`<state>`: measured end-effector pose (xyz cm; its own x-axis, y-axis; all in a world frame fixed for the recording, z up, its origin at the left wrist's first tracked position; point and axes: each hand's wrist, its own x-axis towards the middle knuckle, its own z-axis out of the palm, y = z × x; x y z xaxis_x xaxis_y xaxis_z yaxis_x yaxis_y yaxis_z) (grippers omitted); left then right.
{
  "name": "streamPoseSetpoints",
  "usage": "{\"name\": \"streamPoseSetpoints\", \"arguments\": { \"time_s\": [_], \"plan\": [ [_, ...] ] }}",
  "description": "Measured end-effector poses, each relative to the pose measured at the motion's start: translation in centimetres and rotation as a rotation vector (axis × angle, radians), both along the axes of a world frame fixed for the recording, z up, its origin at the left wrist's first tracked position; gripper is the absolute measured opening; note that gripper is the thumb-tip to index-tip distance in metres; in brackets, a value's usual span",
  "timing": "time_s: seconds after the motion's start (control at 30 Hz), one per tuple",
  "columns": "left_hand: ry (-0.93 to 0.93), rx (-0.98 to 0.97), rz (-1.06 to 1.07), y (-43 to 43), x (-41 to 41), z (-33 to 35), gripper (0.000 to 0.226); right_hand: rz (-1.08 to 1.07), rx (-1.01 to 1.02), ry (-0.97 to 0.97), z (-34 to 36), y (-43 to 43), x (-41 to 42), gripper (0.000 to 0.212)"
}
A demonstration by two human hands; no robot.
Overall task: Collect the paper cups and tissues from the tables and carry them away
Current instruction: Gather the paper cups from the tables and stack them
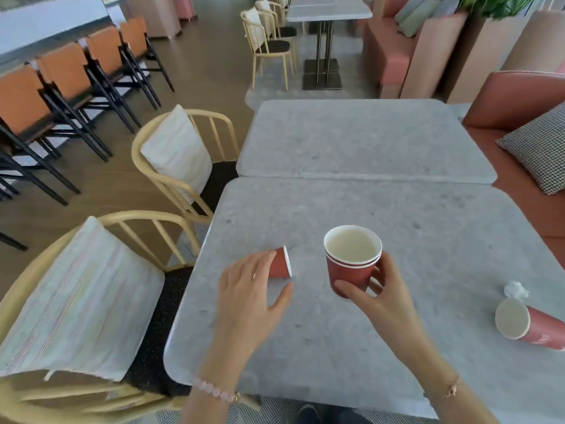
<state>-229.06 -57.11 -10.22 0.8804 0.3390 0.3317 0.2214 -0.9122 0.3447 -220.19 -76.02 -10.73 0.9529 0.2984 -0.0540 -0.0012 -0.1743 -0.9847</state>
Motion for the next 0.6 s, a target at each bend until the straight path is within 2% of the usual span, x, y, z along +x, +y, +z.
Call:
{"name": "streamPoseSetpoints", "arguments": {
  "time_s": [0.3,0.47,0.6],
  "plan": [
    [-0.008,-0.027,0.043,1.3,2.3,-3.1,0.051,0.05,-0.035,0.038,-0.5,1.1,1.8,0.059],
    [0.133,-0.152,0.087,3.4,4.5,-7.2,0.06,0.049,-0.05,0.083,-1.1,1.3,2.8,0.058],
    [0.218,-0.172,0.056,4.8,6.5,-9.8,0.072,0.032,-0.073,0.118,-1.6,1.2,3.7,0.065]
  ]
}}
